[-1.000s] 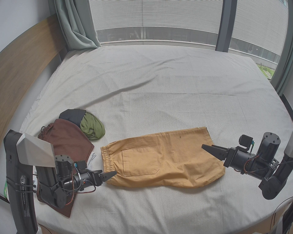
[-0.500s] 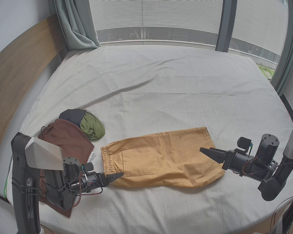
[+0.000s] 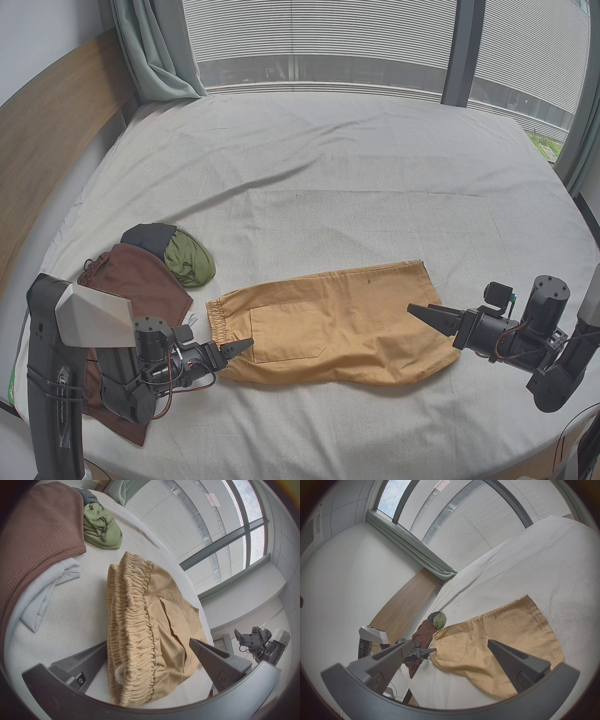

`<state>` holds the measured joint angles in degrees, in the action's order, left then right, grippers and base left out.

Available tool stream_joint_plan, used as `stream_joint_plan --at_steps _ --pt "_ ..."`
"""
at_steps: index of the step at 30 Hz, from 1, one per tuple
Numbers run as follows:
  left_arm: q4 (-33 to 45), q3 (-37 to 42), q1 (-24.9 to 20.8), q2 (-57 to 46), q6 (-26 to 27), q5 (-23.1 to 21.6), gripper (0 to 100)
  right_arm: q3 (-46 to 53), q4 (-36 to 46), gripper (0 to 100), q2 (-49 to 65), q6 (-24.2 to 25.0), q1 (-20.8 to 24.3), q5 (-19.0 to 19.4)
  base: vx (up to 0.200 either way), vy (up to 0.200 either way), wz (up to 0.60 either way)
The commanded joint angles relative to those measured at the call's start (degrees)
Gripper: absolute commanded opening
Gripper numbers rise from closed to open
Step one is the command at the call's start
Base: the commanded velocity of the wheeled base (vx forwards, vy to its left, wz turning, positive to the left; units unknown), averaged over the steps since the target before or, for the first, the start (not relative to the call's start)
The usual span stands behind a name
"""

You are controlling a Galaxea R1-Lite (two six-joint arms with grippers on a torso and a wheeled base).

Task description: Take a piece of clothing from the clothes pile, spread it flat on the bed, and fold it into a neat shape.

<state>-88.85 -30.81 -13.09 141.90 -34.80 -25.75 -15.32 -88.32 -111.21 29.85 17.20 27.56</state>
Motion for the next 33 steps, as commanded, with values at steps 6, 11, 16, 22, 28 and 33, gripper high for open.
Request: stream_joint_plan --at_steps 6,11,16,22,28,33 --pt "0.0 -0.7 -0.9 0.3 0.0 0.1 100 -0.1 0.0 100 -0.1 -0.1 -0.1 0.0 0.000 0.000 0.00" --pt "0.0 -1.1 -0.9 0.4 0.0 1.0 0 -0.2 0.0 100 -0.1 0.0 -0.2 0.0 0.000 0.000 0.00" --pt "-0.1 -1.1 -0.6 -0.3 0.3 1.2 0 -0.1 0.0 100 -0.4 -0.1 -0.2 0.0 0.000 0.000 0.00" --pt "-0.2 -0.4 -0.4 -2.5 0.4 1.1 0 -0.1 0.0 100 -0.7 -0.1 -0.2 0.0 0.000 0.000 0.00" --pt "-0.2 1.4 -0.4 -5.7 0.3 0.4 0 0.0 0.0 100 -1.2 -0.1 -0.1 0.0 0.000 0.000 0.00" --pt "-0.1 1.6 -0.4 -5.9 0.4 0.4 0 0.1 0.0 100 -1.4 -0.1 -0.3 0.1 0.000 0.000 0.00"
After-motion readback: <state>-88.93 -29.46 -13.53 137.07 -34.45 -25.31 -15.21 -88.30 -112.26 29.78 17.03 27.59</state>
